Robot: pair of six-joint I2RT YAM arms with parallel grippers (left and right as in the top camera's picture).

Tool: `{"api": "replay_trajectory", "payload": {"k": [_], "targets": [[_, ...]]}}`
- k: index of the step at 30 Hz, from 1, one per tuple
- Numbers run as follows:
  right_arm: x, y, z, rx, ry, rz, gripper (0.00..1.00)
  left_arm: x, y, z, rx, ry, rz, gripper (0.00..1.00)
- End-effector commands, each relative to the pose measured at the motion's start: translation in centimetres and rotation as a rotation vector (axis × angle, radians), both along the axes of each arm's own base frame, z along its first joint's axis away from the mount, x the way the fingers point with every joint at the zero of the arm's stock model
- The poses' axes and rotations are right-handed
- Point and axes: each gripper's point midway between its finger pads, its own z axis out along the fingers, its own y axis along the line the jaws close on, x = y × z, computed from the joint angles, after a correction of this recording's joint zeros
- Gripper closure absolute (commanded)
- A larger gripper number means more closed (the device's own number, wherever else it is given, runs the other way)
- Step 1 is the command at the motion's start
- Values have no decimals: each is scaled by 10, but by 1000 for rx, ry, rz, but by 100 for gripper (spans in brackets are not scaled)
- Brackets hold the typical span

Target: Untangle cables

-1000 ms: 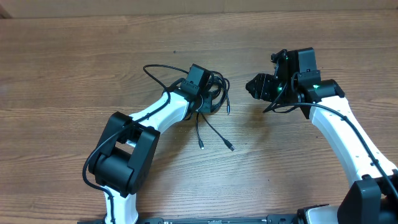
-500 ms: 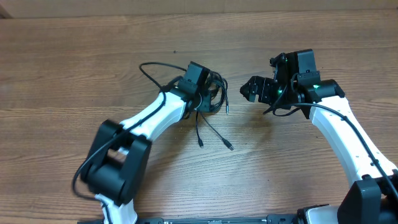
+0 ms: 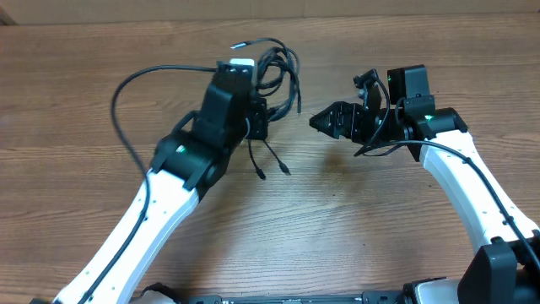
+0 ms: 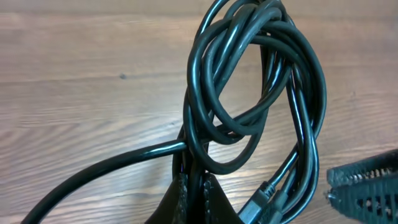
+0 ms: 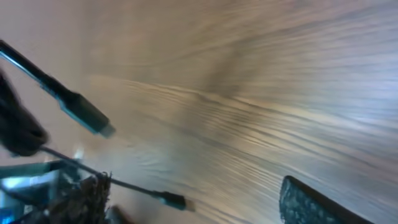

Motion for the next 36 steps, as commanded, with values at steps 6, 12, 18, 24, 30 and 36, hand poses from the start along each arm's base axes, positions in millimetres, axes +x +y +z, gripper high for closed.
{"api": "replay_trajectory", "payload": {"k": [6, 12, 18, 24, 30, 36], "targets": [[-27, 48, 95, 456, -214, 385, 24, -23, 30, 42, 23, -93, 57, 96], [-47, 53, 126, 586, -317, 556, 25, -29, 30, 46, -20, -82, 69, 96], [-54, 68, 124, 576, -322, 587, 25, -31, 18, 48, -82, -72, 25, 96], [-27, 71, 108, 443, -359, 458, 30, -39, 19, 38, -63, -23, 15, 96], [-4, 66, 94, 334, -385, 344, 29, -45, 21, 30, -50, 14, 8, 96], [10, 61, 88, 268, -406, 278, 35, -51, 8, 30, -94, 38, -57, 96]]}}
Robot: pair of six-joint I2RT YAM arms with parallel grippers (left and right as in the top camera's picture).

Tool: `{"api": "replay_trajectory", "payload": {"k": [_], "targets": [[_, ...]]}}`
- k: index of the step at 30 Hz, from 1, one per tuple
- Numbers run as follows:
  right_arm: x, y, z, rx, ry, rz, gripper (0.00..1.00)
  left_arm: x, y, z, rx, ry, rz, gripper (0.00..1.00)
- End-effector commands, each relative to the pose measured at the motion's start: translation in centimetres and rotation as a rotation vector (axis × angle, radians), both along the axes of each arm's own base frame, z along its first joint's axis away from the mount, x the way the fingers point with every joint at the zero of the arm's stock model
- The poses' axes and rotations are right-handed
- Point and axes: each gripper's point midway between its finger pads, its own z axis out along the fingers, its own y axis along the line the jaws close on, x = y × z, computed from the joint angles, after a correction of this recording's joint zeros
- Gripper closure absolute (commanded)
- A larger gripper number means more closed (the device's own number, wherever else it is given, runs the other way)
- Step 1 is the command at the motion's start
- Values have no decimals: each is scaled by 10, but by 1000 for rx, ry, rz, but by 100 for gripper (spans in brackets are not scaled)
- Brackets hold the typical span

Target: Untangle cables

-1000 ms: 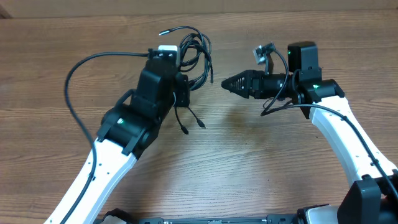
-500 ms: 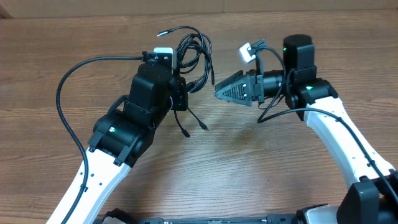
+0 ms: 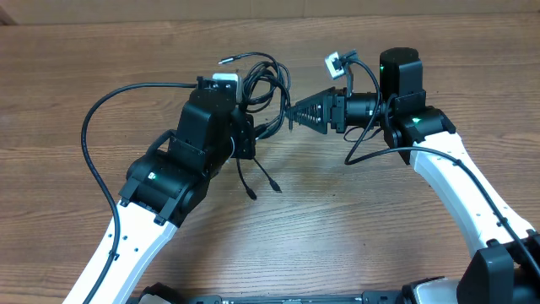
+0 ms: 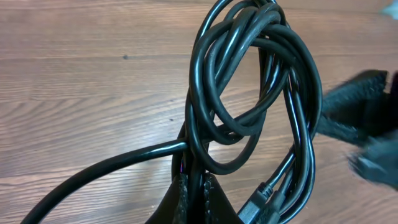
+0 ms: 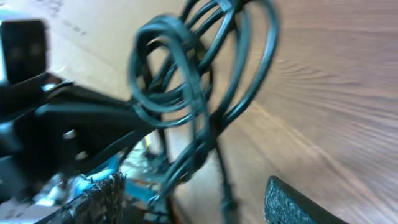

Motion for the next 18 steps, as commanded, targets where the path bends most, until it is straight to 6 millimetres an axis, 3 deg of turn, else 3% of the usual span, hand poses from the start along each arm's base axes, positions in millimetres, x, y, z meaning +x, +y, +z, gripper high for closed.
{"api": "replay_trajectory", "payload": {"k": [1, 10, 15, 18], "targets": [[16, -4, 4, -37, -53, -71, 37, -7, -9, 9, -63, -1, -49, 96], [16, 3, 11, -23, -101, -54, 53, -11, -17, 9, -91, 16, -88, 96], [14, 7, 12, -20, -110, -46, 76, -11, -17, 9, -90, 15, -87, 96], [14, 7, 12, -20, -110, -46, 82, -10, -15, 9, -85, 13, -81, 96]]}}
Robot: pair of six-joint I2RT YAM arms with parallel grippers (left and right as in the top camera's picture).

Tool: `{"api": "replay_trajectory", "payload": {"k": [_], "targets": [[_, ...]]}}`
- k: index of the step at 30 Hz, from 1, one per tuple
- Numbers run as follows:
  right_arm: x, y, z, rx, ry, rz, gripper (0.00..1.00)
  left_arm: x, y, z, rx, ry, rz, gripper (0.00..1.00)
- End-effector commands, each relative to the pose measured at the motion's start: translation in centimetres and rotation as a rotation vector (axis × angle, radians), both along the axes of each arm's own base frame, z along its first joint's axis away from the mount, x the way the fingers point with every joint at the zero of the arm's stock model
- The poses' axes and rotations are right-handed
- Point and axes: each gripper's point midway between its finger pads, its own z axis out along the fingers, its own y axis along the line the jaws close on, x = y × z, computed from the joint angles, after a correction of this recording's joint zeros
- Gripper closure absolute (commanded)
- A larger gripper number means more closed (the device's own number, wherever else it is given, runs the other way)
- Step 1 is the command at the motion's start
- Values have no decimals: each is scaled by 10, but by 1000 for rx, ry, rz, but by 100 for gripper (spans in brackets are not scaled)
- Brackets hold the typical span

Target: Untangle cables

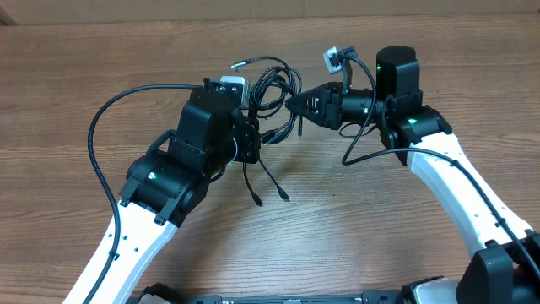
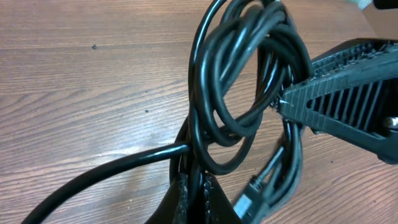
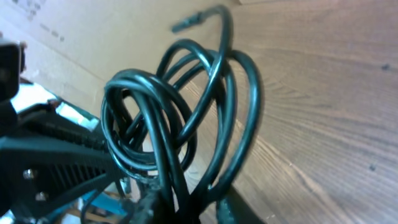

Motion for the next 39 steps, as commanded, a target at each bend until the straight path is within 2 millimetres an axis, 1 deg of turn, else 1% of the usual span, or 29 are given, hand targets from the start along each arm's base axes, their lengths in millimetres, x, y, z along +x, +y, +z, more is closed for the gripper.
{"api": "replay_trajectory", "payload": {"k": [1, 12, 15, 20, 30, 33, 37, 39], "targets": [[2, 2, 9, 5, -30, 4, 83, -1, 1, 10, -24, -23, 5, 96], [1, 2, 8, 2, -20, 4, 82, 3, 11, 8, 13, -36, 50, 96], [1, 2, 7, 1, -18, 3, 85, 3, 14, 6, 29, -30, 63, 96], [1, 2, 7, 1, -18, 3, 96, 1, 15, 4, 32, -21, 62, 96], [1, 2, 7, -7, -43, 10, 96, 1, 16, 3, 34, -16, 68, 96], [4, 0, 4, -21, -39, -12, 96, 1, 24, 0, 70, -14, 99, 96], [13, -7, -10, -81, -1, -89, 96, -1, 44, -9, 162, 3, 170, 96], [16, -12, -18, -114, 21, -127, 96, -2, 47, -11, 174, 7, 178, 96]]}}
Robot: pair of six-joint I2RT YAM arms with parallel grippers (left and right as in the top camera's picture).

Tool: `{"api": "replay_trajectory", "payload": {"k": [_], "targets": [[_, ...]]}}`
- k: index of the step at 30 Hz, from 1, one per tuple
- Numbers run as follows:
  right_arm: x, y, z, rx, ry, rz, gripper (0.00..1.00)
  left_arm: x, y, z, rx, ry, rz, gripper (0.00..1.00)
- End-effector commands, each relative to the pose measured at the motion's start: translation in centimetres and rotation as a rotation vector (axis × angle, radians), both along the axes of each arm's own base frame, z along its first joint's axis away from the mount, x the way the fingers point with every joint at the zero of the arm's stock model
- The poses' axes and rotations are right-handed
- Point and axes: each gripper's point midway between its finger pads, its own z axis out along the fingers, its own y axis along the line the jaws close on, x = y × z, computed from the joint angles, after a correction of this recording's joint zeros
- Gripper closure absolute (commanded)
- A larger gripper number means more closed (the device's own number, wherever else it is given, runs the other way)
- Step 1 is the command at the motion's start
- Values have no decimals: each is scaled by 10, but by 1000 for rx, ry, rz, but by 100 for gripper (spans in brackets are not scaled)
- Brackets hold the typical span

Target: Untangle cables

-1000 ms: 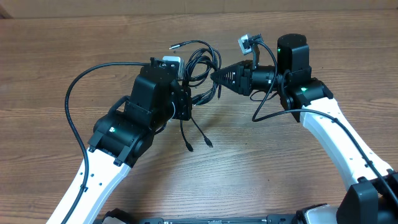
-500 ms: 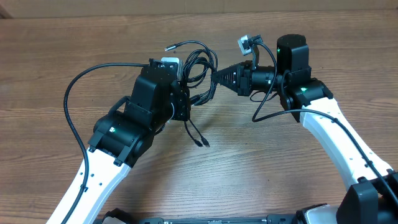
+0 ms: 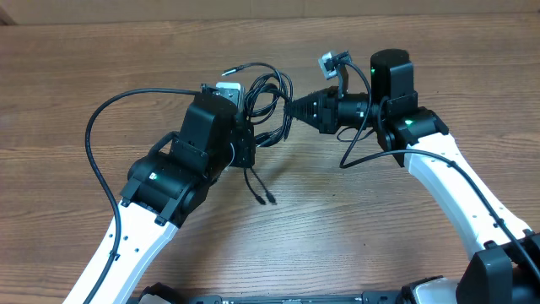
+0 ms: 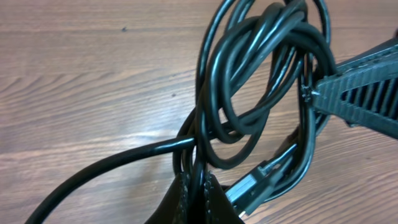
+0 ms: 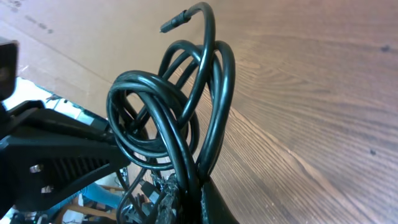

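Observation:
A knotted bundle of black cables (image 3: 266, 95) hangs above the wooden table (image 3: 354, 236) between both arms. My left gripper (image 4: 198, 186) is shut on several strands at the bundle's lower side. My right gripper (image 5: 189, 196) is shut on strands on the opposite side, and its fingers (image 4: 364, 93) show at the right edge of the left wrist view. One long black loop (image 3: 91, 152) sweeps out to the left. Two plug ends (image 3: 266, 196) dangle below the bundle, and another cable end (image 3: 229, 73) sticks out at the top.
A cardboard wall (image 3: 253, 7) runs along the table's far edge. A small white part (image 3: 327, 61) sits on the right arm near its own wiring (image 3: 354, 148). The left arm's white forearm (image 3: 126, 245) crosses the near left of the table.
Both grippers keep their hold. The bundle has shifted slightly and tilted toward the right gripper in the left wrist view. The two dangling plug ends now hang closer together.
At first my left gripper held the bundle while the right stood open, apart to the right. Then the open right gripper was at the coils. After that it was shut on strands. Now both grippers hold the bundle from opposite sides.

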Motion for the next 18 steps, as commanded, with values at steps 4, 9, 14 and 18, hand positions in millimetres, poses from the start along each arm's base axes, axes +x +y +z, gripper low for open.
{"api": "replay_trajectory", "payload": {"k": [4, 9, 14, 18], "targets": [[28, -23, -15, -123, -2, -179, 96, 5, 24, 7, 69, -49, 101, 96], [32, -29, -23, -163, 17, -225, 96, 6, 24, 8, 67, -52, 101, 96], [35, -35, -29, -197, 25, -262, 96, 6, 24, 8, 65, -54, 101, 96], [35, -35, -29, -197, 26, -262, 96, 6, 24, 8, 66, -54, 101, 96]]}}
